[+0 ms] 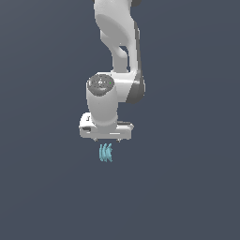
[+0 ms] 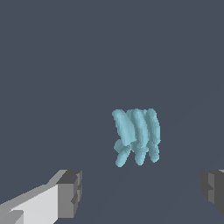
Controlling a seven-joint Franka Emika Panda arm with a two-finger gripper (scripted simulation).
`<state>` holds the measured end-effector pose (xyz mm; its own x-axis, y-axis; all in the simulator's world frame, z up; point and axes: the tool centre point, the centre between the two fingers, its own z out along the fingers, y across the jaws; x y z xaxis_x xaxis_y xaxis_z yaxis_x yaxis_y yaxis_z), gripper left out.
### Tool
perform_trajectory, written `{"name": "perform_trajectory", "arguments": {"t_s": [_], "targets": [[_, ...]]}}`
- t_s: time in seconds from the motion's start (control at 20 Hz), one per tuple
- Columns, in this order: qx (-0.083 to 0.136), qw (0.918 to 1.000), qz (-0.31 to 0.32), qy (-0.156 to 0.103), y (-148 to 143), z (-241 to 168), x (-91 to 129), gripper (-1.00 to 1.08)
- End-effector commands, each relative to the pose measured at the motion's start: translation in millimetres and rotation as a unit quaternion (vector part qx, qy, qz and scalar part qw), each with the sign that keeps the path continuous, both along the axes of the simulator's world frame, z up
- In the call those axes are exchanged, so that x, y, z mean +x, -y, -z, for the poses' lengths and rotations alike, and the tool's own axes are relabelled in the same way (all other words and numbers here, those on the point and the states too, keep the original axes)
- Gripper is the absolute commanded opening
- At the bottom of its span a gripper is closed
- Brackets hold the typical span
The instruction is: Pick up the object and move it to a goal position.
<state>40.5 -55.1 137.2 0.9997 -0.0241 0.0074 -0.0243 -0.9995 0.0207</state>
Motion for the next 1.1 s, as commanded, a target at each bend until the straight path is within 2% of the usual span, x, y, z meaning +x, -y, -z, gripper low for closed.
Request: {"name": "perform_trajectory", "arguments": {"t_s": [0.0, 0.4, 0.75, 1.05], "targets": [[0.003, 1.0000, 0.002, -0.001, 5.4, 13.3, 6.5, 1.00], [0.010, 0.9999, 0.006, -0.003, 15.1, 37.6, 16.6, 1.00], [0.010, 0.9999, 0.006, -0.004, 15.7, 42.4, 16.4, 1.00], [0.010, 0.9999, 0.006, -0.003, 15.8, 69.5, 15.9, 1.00]]}}
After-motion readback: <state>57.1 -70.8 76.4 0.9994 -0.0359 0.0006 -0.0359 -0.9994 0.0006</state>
